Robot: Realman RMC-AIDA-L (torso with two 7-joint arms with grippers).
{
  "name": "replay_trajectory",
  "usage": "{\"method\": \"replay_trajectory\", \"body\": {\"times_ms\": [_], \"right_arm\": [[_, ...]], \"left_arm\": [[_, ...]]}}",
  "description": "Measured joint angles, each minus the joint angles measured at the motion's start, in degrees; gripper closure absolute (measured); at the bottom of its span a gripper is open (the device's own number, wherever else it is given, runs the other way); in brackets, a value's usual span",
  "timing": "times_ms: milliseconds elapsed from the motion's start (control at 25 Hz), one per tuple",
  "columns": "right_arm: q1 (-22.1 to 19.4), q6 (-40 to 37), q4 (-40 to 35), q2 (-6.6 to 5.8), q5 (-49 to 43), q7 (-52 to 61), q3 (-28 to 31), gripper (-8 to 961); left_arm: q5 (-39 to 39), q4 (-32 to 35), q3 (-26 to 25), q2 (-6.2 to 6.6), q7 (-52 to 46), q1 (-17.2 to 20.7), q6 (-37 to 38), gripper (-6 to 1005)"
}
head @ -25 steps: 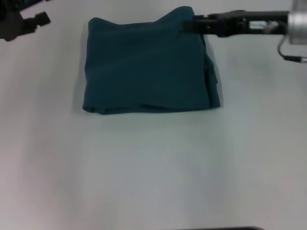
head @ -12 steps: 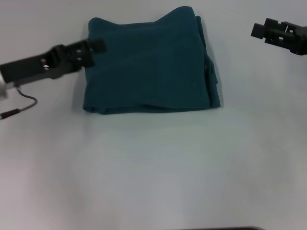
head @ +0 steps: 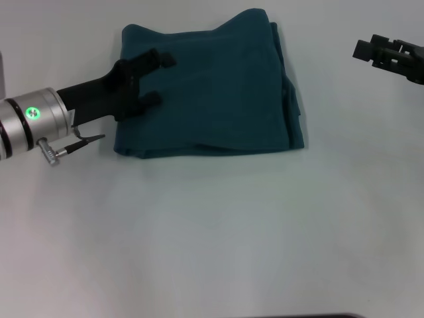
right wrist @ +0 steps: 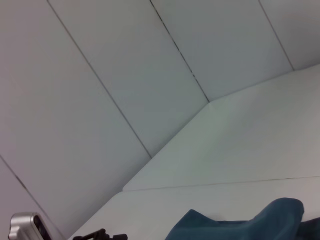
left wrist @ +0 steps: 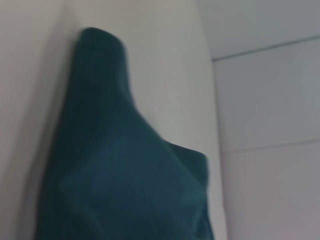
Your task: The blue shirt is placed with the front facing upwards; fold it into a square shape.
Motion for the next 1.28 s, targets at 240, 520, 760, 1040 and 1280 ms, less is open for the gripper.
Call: {"method": "replay_trajectory", "body": {"times_ms": [240,520,760,1040,1280], "right_arm": [[-0.29,-0.04,0.05,0.18,0.12,-0.32,0.48,147],[-0.33,-0.09,0.24,-0.03,0.03,-0.13,0.72,147],[0.11,0.03,0.99,-0.19,0.01,-0.05,0.95,146],[0.21,0.19,1.72,-0.42,0.00,-0.18,0.95,147],[0.30,0.07,1.72,-0.48,0.01,-0.58,0.64,146]], "left_arm": [[-1.04,2.18,0.42,0.04,0.18,-0.87,-2.82,37],[-0.58,1.87,1.00,0.30,-0.60,1.15,0.96,38],[2.64,1.72,2.94,1.06,-2.13,2.06,2.63,38],[1.12,-2.88,1.82,0.94,-1.45,4.19,8.13,37],[-0.24,-4.49,1.64,1.09,0.01,4.44,14.23,38]]}}
